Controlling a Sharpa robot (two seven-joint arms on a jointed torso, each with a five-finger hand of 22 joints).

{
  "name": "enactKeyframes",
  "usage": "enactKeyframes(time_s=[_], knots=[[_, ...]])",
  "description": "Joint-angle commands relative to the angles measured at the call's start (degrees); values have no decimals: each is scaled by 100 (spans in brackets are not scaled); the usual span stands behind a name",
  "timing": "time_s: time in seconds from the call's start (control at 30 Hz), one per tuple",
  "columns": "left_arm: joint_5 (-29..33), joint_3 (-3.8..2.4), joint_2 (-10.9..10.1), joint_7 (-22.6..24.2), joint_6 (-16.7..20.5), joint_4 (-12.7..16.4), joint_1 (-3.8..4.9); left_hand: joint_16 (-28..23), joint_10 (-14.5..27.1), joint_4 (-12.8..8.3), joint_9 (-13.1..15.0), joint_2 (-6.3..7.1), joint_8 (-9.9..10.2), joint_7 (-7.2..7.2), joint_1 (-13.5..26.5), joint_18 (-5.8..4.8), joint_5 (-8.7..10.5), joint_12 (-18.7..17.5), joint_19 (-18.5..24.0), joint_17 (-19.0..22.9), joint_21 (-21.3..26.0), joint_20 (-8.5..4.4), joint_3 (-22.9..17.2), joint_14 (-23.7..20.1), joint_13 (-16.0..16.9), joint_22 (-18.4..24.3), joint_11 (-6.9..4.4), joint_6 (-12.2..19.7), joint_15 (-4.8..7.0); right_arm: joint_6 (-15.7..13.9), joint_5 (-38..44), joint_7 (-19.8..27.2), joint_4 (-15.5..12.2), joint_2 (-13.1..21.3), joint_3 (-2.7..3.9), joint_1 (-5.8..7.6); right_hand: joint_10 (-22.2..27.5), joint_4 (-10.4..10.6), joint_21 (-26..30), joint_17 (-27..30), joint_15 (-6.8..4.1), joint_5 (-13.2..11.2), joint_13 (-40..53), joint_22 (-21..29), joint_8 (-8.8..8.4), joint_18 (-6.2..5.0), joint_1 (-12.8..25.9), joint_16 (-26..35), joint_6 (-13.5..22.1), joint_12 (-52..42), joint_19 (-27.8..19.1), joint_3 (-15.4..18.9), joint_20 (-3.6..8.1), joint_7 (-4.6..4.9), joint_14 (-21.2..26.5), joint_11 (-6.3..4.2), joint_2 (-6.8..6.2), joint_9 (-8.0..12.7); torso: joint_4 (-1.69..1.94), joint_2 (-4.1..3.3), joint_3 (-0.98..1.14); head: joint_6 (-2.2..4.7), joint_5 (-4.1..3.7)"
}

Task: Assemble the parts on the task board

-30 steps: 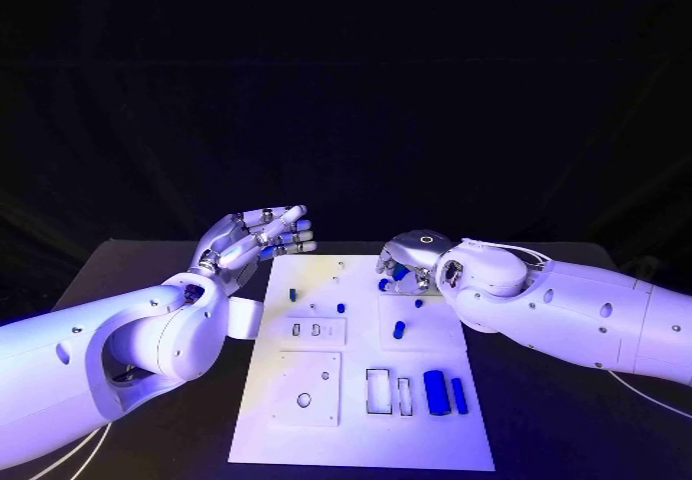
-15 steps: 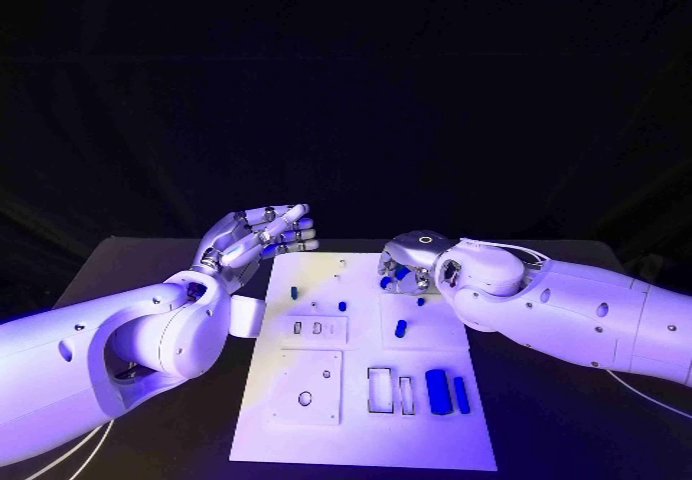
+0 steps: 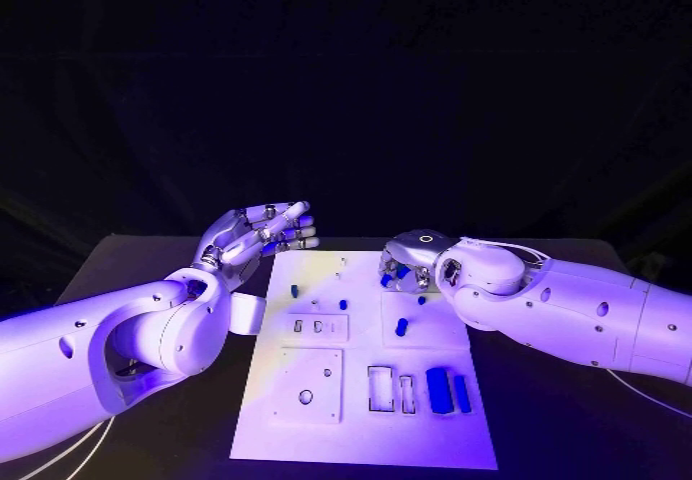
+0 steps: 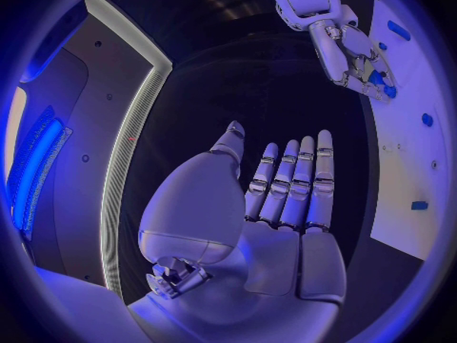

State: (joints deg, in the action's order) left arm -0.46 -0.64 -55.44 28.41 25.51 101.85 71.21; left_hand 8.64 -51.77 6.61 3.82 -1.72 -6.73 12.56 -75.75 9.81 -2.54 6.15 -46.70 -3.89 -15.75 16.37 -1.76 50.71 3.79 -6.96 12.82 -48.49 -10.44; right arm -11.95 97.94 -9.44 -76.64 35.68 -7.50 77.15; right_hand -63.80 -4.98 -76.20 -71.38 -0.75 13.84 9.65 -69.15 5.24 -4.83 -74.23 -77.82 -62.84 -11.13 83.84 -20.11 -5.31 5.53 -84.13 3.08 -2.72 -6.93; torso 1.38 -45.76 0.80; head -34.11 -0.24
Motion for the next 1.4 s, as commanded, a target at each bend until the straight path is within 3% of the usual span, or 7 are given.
enactKeyframes(time_s=[0.03,0.63,1.07,1.27,1.4], knots=[[-50,-5,2,36,-57,18,10,-21,5,2,-6,-40,22,362,3,46,-31,-32,-11,5,-12,1,21,-11,-9,10,19,33,-26,86,68,-39,22,-15,-2,-4,-45,-3,-37,-18,-37,-27,10,-19,18,94,-36,-40,-36,-40,3,-37,47,1,-300,14,42,-15,12,-15,-4,-3,-16],[-1,-5,-14,-21,-52,16,42,-37,20,-9,-5,-78,36,368,-18,43,-32,-50,4,6,-5,4,5,-26,-9,19,26,43,-33,173,-9,42,203,-84,-9,-6,-61,53,-129,-17,-42,31,-9,-154,12,115,49,-55,-76,-9,22,-61,58,-10,-298,10,-66,-62,2,-33,-6,-21,-8],[43,-5,-15,-43,-46,-10,50,-52,34,-25,-5,-99,49,373,-40,37,-31,-66,25,6,6,7,-5,-42,-9,28,32,55,-40,-743,-49,155,68,-44,2,5,-236,93,-288,-45,-67,201,2,-391,78,152,64,-91,-249,-18,74,-126,79,-3,-299,-12,-124,-173,3,-33,-7,39,9],[49,-5,-13,-48,-54,-31,51,-56,38,-28,-5,-102,52,375,-43,34,-31,-70,34,6,11,8,-5,-47,-8,32,34,59,-42,-1101,1,34,130,-163,10,12,-255,88,-376,-38,-78,218,3,-524,78,177,51,-90,-256,-12,115,-145,85,10,-296,-21,-132,-188,13,-46,4,67,46],[52,-5,-12,-50,-71,-37,51,-56,39,-28,-5,-102,52,375,-43,34,-31,-70,34,6,11,8,-5,-47,-8,32,34,59,-42,-1240,13,1,232,-282,13,16,-266,94,-389,-43,-83,234,4,-542,75,179,56,-94,-257,-8,119,-151,89,20,-296,-22,-138,-196,8,-54,-1,79,73]])
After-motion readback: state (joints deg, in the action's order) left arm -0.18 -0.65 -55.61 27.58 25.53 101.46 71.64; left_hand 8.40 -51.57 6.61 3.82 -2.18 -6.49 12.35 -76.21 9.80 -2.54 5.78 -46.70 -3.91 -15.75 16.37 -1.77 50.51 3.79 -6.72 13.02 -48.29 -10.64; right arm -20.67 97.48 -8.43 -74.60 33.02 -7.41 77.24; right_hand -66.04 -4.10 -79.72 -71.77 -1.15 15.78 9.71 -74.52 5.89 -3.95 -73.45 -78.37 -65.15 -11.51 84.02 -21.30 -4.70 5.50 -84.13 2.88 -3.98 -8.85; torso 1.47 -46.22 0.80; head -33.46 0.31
